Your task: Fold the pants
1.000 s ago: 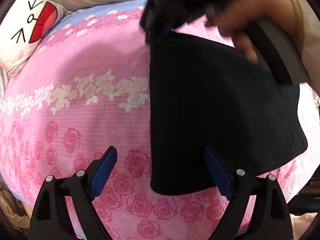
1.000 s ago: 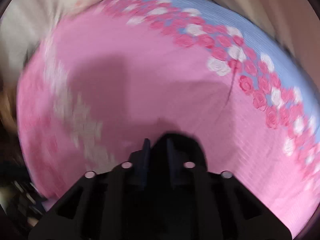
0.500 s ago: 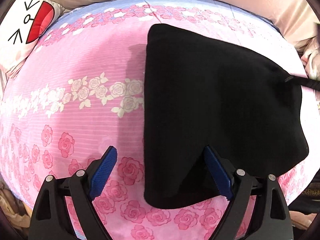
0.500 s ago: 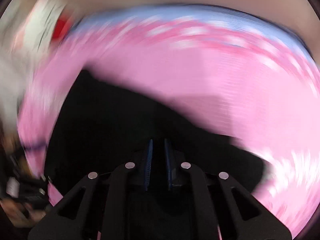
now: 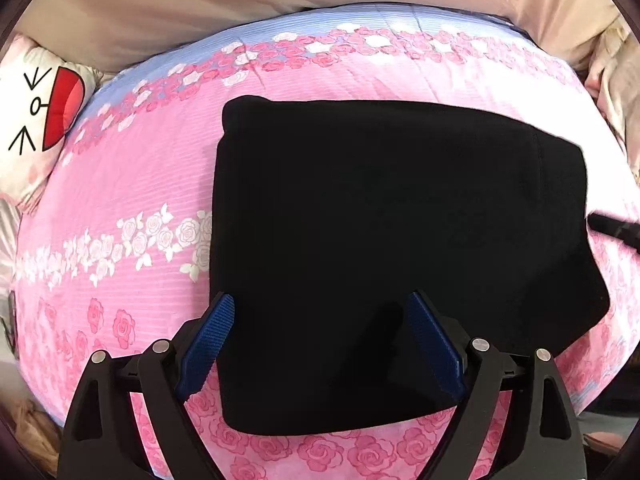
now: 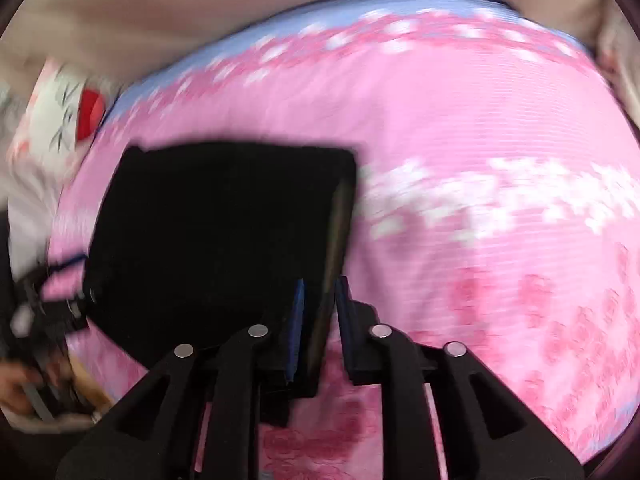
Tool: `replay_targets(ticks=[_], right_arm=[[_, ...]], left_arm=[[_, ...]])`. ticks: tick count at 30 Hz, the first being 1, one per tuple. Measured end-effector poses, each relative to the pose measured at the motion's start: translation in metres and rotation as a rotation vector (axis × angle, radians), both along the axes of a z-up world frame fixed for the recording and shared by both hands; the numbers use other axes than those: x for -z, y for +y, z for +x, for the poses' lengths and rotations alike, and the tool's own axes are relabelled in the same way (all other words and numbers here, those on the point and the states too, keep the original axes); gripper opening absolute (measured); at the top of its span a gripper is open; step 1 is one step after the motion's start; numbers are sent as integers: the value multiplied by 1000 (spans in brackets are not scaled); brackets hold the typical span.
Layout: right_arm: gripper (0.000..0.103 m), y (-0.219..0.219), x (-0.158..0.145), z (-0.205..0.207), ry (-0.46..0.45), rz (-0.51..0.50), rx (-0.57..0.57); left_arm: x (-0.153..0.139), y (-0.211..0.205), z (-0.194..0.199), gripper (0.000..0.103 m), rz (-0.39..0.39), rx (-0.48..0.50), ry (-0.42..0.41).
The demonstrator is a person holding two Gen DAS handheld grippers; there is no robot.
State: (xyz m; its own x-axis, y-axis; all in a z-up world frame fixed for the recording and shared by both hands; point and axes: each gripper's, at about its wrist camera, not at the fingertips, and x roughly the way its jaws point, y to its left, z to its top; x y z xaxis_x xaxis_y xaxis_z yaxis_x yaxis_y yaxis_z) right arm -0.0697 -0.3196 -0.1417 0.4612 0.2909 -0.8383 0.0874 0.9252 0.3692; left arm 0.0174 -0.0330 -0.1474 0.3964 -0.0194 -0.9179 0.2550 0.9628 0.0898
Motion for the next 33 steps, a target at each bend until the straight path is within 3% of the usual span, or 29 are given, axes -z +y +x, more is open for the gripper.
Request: replay_targets(ticks=[1,4,6,8,10,11,12,14,15,18,19,21,22,24,25,26,27,28,31,33], right_arm=[[18,-7,-2,-1,8,41,10],[18,-7,-11,-11,-23,-3,-14],[18,11,-19,-23,-80,73,-105],[18,39,-16,-34,-77,103,-231],[15,61,1,-39,-13,-16,-322],[15,50,22,-46,46,-139,-276],[16,31,31,-52,78,-169,-187],[18,-25,34,-73,131,-150,42],[18,-35,22,-79,89,-129,64],[18,4,-20,-68,-66,-57,-102],[18,18,-24,-63,-79,-44,-149],[15,63,-15,-50,-82,-49,-304],[16,72,0,-49,-43,-105,-336],[18,55,33,-49,60,-189,-272],[44,39,39,-51,80,-146,-213],[45,14,36,-61,84,-95,-108],[39,2,28,-64,88,-137,-44],[40,-3,18,-67,71,-181,-21],[40,30,-17,-46,-46,-112,-148],[39,57,-15,-30,-73,-107,-223]], left_arm=[[2,2,2,86,1,-2,-1],[4,0,1,86,15,2,0],[3,5,-4,86,12,1,0],[5,7,-5,86,11,-6,5],[5,9,-6,86,21,-6,7],[6,7,-6,86,28,-4,9],[5,7,-6,86,32,-1,10],[0,10,-5,86,26,-3,-1],[-1,11,-6,86,21,-8,-4],[4,12,-6,86,14,-27,18],[5,10,-6,86,21,-27,19],[5,5,-6,86,42,-14,16],[3,2,-6,86,44,-6,12],[0,-2,-7,86,41,7,0],[-1,-3,-7,86,44,8,-4],[-2,-3,-7,86,44,8,-4],[-3,-3,-8,86,41,4,-4],[-3,-2,-9,86,38,0,-5],[0,-1,-10,86,32,-5,7],[0,-3,-11,86,43,2,12]])
